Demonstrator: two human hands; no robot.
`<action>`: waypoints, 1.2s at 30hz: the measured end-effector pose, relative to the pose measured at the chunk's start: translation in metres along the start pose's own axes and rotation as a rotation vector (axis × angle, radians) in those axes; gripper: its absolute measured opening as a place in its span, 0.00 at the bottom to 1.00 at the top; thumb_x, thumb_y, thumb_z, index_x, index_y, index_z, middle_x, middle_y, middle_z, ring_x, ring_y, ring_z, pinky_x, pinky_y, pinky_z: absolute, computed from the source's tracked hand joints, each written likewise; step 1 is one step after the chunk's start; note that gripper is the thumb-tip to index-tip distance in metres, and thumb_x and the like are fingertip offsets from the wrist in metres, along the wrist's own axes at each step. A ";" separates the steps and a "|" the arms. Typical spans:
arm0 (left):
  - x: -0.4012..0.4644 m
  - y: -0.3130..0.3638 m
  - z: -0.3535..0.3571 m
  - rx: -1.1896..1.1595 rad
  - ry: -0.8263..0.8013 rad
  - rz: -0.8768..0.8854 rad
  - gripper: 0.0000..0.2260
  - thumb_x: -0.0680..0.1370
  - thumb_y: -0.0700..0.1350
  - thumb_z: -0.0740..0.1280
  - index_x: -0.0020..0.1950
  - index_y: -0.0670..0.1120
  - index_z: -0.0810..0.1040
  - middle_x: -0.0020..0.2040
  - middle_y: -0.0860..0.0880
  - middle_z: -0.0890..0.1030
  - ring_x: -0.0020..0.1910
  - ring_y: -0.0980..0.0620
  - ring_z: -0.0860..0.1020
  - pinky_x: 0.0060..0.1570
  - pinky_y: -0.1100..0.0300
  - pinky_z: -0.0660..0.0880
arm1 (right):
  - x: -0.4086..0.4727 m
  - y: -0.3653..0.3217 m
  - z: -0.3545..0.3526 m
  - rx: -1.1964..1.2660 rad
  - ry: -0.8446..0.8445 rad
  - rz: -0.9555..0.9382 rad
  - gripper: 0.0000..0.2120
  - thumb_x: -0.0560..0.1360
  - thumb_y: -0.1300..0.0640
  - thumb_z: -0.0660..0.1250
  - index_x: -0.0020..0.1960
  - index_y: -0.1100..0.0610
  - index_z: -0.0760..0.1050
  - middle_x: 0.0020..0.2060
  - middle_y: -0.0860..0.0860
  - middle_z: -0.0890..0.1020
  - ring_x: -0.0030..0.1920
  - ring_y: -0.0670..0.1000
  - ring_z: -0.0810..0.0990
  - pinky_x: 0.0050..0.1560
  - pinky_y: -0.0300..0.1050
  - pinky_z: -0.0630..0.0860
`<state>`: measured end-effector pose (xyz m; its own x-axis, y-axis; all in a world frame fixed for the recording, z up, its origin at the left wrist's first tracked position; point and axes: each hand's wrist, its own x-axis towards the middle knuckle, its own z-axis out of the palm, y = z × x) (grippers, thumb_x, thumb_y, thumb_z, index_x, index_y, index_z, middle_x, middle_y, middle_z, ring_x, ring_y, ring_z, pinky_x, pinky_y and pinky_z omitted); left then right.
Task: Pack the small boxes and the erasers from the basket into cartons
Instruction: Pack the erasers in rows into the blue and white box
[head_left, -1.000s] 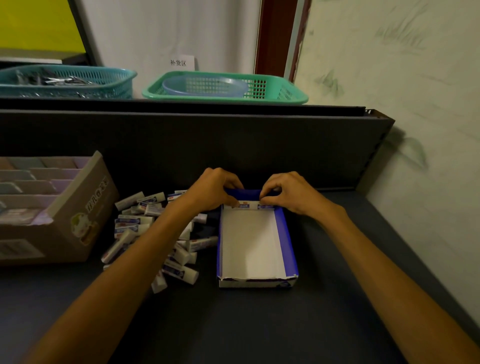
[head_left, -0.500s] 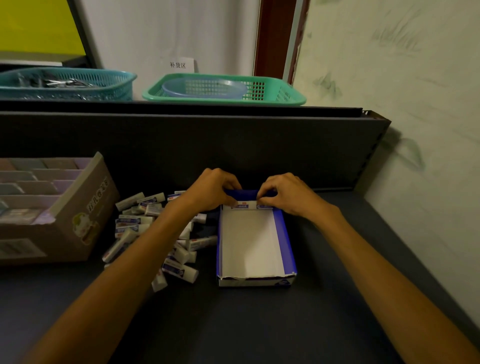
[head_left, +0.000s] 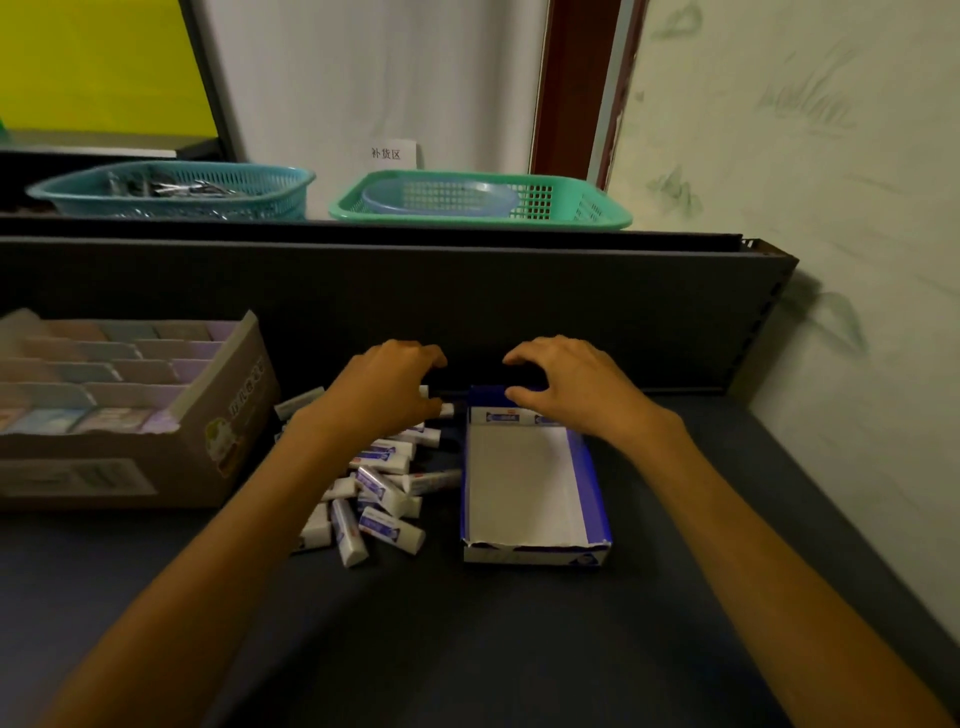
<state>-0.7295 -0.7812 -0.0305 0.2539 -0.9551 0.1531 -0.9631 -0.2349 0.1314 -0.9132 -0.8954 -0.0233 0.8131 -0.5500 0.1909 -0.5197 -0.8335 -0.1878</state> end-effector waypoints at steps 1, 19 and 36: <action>-0.006 -0.003 -0.002 0.029 -0.011 -0.014 0.24 0.75 0.52 0.67 0.70 0.51 0.66 0.65 0.48 0.73 0.61 0.49 0.73 0.58 0.54 0.71 | 0.000 -0.005 0.002 -0.001 0.003 -0.008 0.21 0.76 0.46 0.66 0.68 0.47 0.69 0.62 0.47 0.75 0.61 0.49 0.73 0.61 0.47 0.71; -0.083 -0.045 -0.020 0.041 -0.050 -0.018 0.21 0.75 0.53 0.68 0.67 0.53 0.70 0.63 0.51 0.72 0.60 0.51 0.72 0.57 0.55 0.71 | 0.004 -0.088 0.023 0.011 -0.171 -0.114 0.18 0.75 0.47 0.67 0.64 0.48 0.73 0.58 0.47 0.78 0.57 0.48 0.76 0.56 0.48 0.74; -0.071 -0.058 -0.001 0.012 -0.097 0.200 0.13 0.75 0.48 0.68 0.59 0.56 0.76 0.67 0.57 0.70 0.69 0.52 0.58 0.64 0.54 0.60 | -0.004 -0.099 0.027 0.051 -0.455 -0.079 0.16 0.74 0.56 0.70 0.61 0.50 0.75 0.57 0.47 0.78 0.56 0.47 0.76 0.56 0.45 0.76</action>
<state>-0.6914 -0.6990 -0.0478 0.0487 -0.9956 0.0800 -0.9945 -0.0410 0.0959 -0.8575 -0.8092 -0.0309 0.8881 -0.3959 -0.2335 -0.4470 -0.8621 -0.2386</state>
